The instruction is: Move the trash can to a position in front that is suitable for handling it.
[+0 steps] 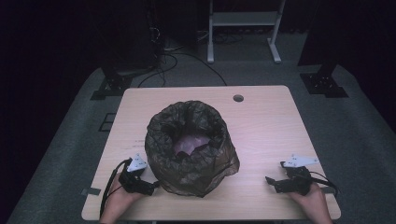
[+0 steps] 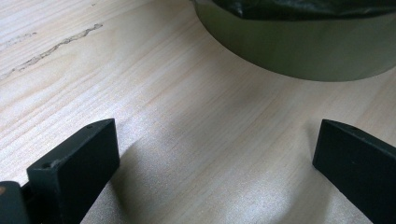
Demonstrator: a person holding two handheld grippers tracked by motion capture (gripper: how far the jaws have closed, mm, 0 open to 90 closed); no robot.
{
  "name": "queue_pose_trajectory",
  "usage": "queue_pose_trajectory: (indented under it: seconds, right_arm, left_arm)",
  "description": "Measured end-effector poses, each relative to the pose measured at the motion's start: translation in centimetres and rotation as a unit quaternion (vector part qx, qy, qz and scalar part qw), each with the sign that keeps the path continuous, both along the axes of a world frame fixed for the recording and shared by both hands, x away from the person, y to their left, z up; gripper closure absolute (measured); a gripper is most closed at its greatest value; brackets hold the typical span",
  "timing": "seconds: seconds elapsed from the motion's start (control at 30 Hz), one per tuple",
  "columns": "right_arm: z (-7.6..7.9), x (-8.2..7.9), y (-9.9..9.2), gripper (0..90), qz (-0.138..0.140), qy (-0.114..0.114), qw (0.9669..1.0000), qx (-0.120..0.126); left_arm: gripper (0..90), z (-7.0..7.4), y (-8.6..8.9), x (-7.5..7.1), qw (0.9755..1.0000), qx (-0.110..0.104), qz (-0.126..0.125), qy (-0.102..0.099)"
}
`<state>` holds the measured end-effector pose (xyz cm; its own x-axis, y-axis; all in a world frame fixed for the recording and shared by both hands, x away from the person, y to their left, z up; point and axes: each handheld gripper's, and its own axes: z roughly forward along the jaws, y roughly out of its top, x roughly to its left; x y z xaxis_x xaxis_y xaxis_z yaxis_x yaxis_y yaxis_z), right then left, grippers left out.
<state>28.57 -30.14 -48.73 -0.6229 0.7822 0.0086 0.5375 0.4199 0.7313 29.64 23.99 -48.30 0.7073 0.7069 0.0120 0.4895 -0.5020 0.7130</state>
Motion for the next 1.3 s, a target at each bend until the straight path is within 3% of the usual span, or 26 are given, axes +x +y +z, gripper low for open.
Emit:
queue_pose_trajectory:
  seconds: [0.2,0.3,0.57,0.7,1.03,1.3]
  right_arm:
    - [0.0,0.0,0.0,10.1,0.001,0.000,1.0000,0.000]
    - [0.0,0.0,0.0,10.1,0.001,0.000,1.0000,0.000]
    - [0.0,0.1,0.0,10.0,0.002,0.000,1.0000,-0.001]
    - [0.0,0.1,0.0,10.0,0.002,0.000,1.0000,0.000]
    - [0.0,0.0,0.0,10.1,0.001,0.000,1.0000,0.000]
    - [0.0,0.0,0.0,10.1,0.002,0.000,1.0000,0.000]
  left_arm:
    - [0.0,0.1,0.1,-0.1,1.0000,0.003,0.005,0.002]
    - [0.0,0.4,0.7,0.0,0.9998,-0.005,0.014,0.010]
    - [0.0,1.6,1.6,-0.3,0.9993,-0.023,0.030,0.007]
    - [0.0,3.0,2.8,-0.5,0.9981,-0.045,0.043,0.000]
    - [0.0,6.2,4.6,-0.9,0.9960,-0.075,0.048,0.001]
    - [0.0,10.3,4.8,-0.8,0.9963,-0.070,0.048,-0.009]
